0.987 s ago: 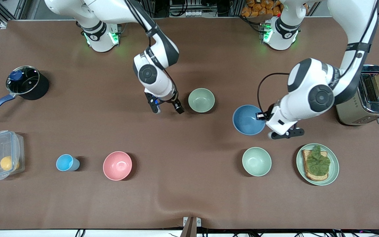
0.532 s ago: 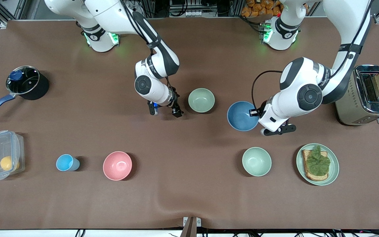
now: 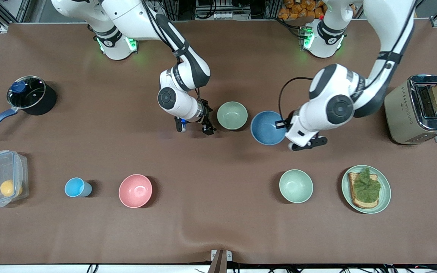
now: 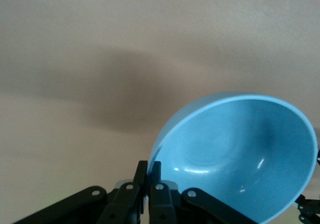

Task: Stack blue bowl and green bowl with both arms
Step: 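Lower the blue bowl into the green bowl with the left gripper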

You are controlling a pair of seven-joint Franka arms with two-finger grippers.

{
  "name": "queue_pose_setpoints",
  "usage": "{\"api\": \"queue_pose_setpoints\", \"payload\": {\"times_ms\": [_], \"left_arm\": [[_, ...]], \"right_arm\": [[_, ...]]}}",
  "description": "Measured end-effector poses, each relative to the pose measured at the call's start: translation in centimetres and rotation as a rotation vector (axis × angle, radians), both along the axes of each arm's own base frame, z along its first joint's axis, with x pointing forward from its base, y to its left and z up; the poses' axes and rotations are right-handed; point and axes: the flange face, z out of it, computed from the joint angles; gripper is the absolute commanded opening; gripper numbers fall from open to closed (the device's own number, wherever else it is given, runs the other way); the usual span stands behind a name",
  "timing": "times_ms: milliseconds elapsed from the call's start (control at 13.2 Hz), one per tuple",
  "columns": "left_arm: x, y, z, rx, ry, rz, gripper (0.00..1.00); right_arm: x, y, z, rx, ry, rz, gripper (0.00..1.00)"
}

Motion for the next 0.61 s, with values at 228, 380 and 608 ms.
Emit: {"api": "queue_pose_setpoints", "payload": {"times_ms": [228, 380, 608], "left_arm": [[-2.0, -3.2, -1.3, 0.006, 0.0, -0.007, 0.0], [-3.6, -5.7, -1.7, 0.013, -0.002, -0.005, 0.0], [-6.5, -9.2, -2.8, 0.014, -0.019, -0.006, 0.0]], "right_arm": [[0.0, 0.0, 0.0, 0.0, 0.0, 0.0, 1.0], [0.0, 0.1, 0.0, 0.0, 0.0, 0.0, 1.0], [0.0, 0.1, 0.0, 0.001, -0.001, 0.0, 1.0]]}}
